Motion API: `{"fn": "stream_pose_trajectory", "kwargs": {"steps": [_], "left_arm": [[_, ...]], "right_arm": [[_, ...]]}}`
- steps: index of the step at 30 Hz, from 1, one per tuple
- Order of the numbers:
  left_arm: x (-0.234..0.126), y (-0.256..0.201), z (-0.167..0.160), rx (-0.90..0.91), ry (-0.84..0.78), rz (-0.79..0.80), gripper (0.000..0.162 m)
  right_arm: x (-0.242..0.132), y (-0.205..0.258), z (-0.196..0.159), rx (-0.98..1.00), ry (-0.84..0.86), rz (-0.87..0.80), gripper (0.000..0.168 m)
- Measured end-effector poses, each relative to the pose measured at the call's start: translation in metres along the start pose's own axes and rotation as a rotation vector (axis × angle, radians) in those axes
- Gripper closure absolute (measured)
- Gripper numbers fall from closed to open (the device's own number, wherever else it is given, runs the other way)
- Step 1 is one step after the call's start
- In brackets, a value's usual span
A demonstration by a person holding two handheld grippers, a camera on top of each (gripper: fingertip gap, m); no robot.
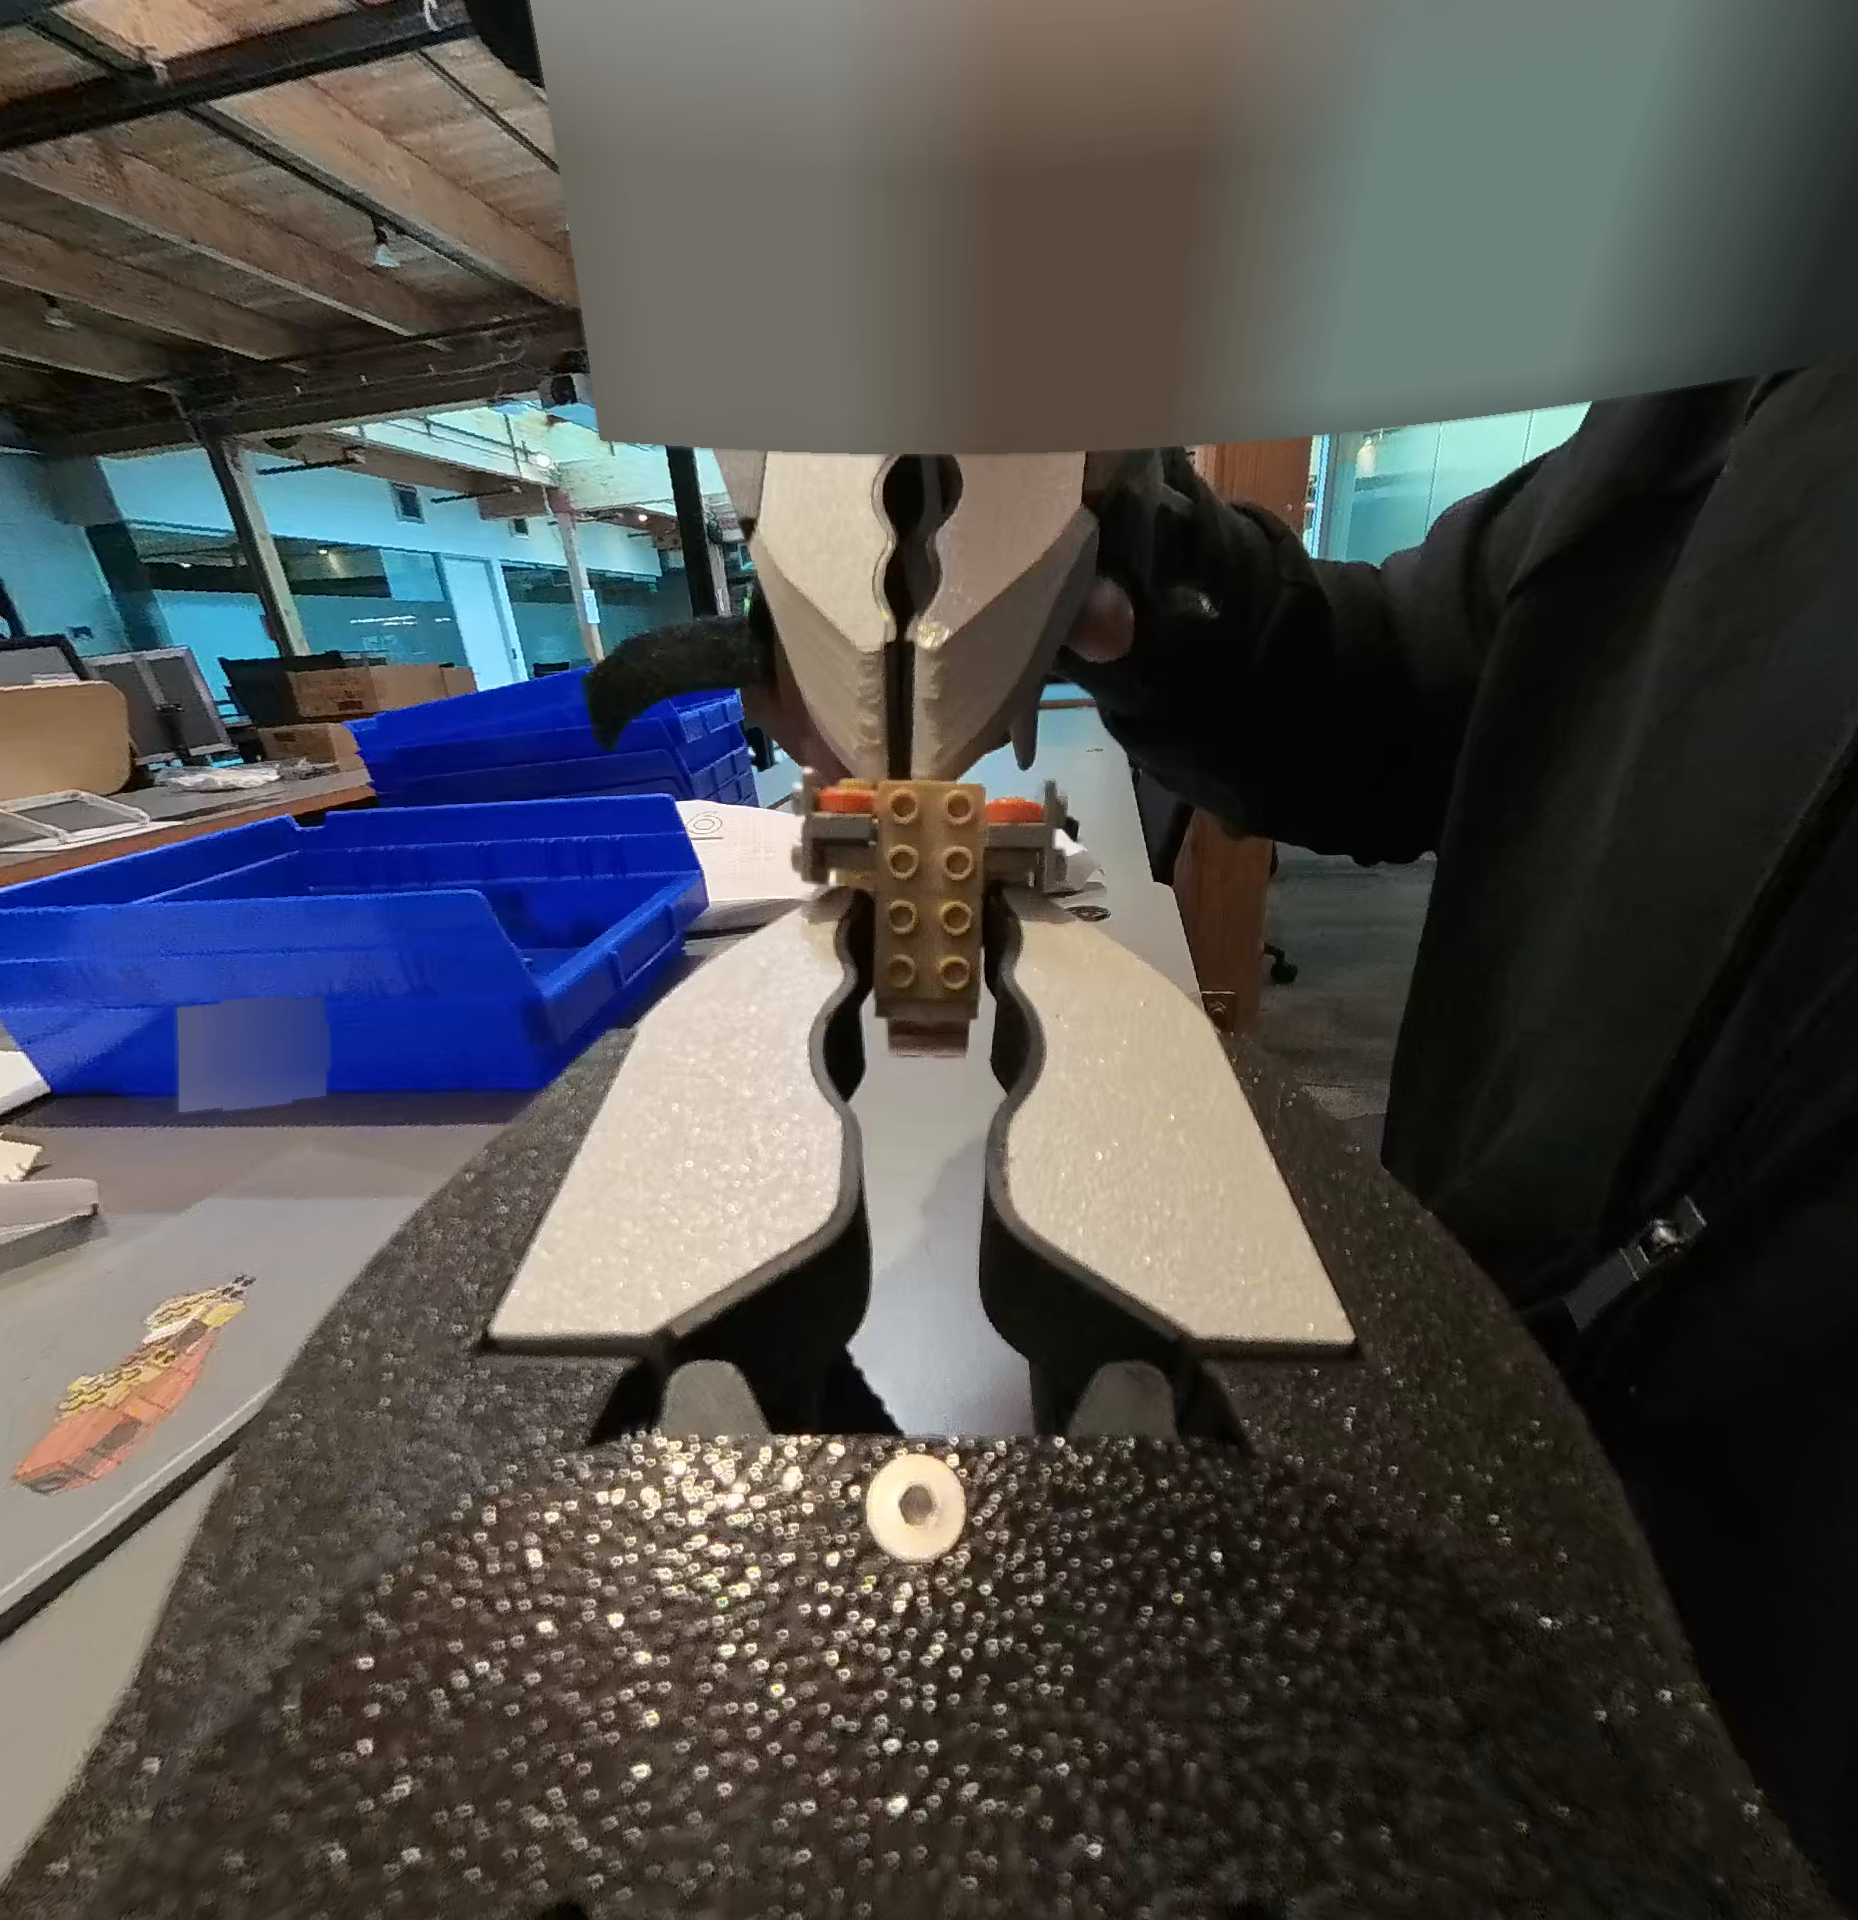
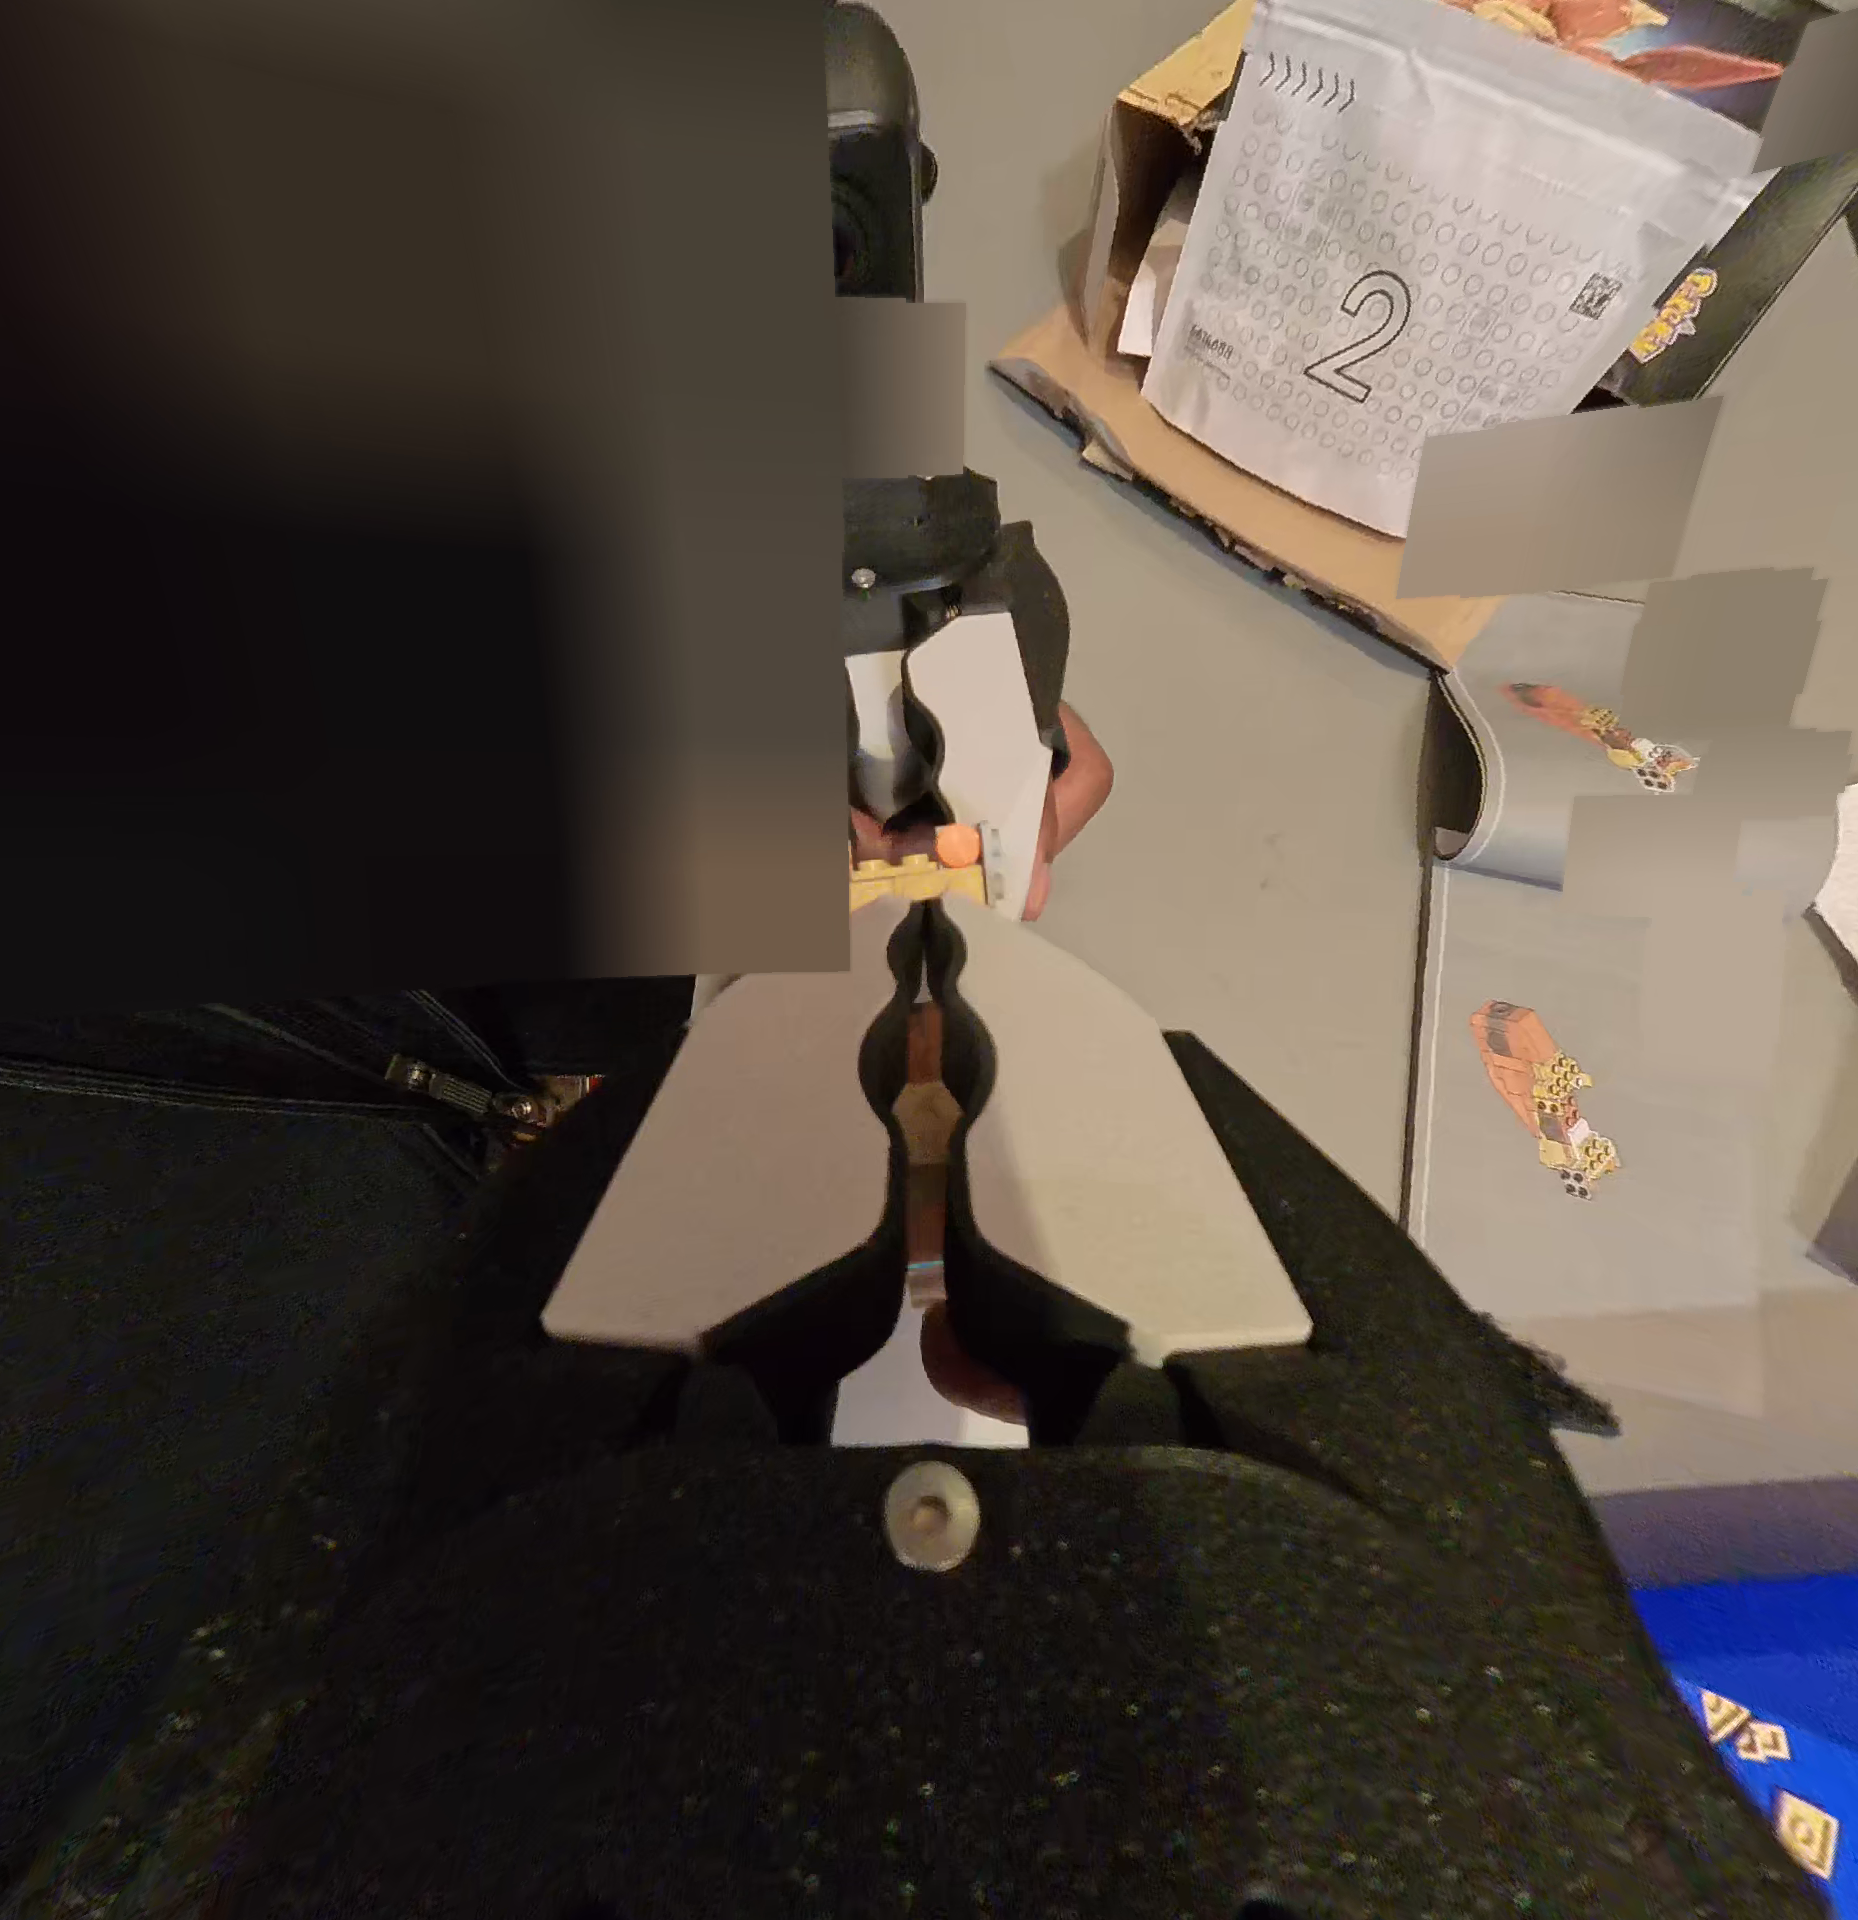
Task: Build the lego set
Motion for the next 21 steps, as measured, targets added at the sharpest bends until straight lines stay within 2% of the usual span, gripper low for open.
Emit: {"fn": "stream_pose_trajectory", "kwargs": {"steps": [21], "left_arm": [[0.0071,-0.0016,0.0046,0.133,0.217,-0.043,0.143]], "right_arm": [[-0.0053,-0.0007,-0.0099,0.023,0.047,0.001,0.168]]}}
Point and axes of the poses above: each gripper's, where its closed fingertips meet, x out along the fingers, z out of its top, y = z × x across the jaws, the point moved 6 cm from there along -x, back along the fingers, and after that the axes turned 14 degrees about x, right-handed, at the moved point
